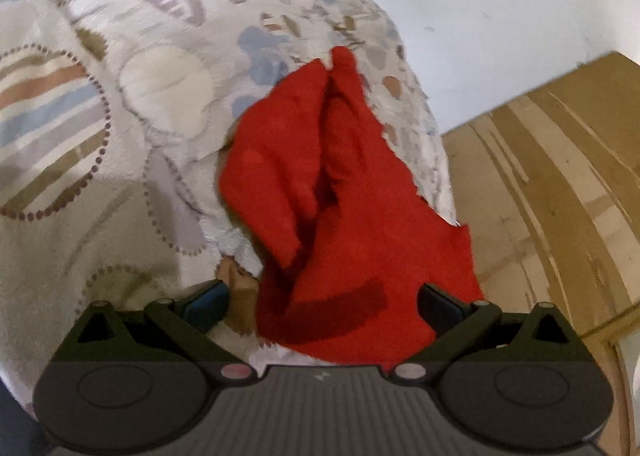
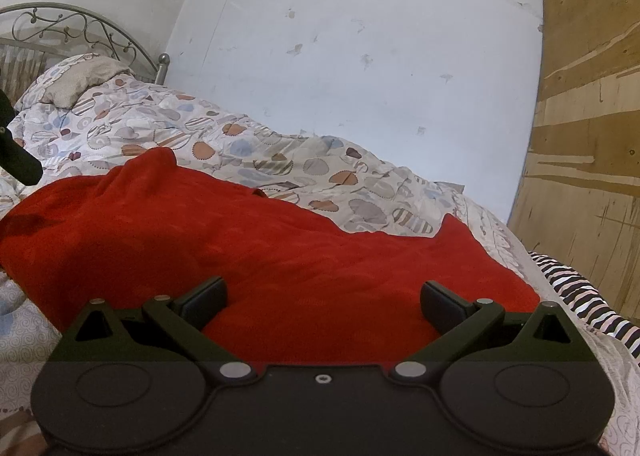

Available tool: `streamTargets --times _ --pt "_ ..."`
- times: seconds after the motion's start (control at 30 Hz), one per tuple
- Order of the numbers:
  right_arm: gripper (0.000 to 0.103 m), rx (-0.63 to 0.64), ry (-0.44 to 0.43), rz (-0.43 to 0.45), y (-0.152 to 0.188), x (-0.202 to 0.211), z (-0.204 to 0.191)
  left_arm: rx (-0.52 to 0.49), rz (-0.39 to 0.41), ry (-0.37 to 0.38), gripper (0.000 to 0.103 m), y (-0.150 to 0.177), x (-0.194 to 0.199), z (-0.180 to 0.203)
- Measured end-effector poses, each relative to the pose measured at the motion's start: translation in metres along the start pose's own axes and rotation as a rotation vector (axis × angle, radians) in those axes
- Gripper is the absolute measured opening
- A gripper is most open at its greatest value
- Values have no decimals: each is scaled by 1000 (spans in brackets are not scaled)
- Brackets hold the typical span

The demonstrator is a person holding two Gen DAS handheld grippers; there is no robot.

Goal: Fold small clothes

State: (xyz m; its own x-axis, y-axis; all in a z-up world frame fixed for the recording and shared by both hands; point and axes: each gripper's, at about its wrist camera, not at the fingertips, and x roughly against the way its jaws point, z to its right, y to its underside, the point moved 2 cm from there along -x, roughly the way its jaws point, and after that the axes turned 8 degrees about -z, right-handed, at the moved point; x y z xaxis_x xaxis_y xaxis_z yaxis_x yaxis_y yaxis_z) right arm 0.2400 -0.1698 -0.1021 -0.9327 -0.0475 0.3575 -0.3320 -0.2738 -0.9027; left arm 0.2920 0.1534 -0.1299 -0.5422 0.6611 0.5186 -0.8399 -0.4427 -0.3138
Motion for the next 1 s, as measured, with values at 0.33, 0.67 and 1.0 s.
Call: streamTargets --times 0.33,0.67,1.0 --pt "103 3 7 10 -1 1 1 -143 97 -297 78 13 -26 43" --pt "103 3 9 17 -2 -1 2 -73 138 -206 84 15 -17 31" --pt "103 1 11 18 -1 1 2 -4 158 -204 45 12 -15 29"
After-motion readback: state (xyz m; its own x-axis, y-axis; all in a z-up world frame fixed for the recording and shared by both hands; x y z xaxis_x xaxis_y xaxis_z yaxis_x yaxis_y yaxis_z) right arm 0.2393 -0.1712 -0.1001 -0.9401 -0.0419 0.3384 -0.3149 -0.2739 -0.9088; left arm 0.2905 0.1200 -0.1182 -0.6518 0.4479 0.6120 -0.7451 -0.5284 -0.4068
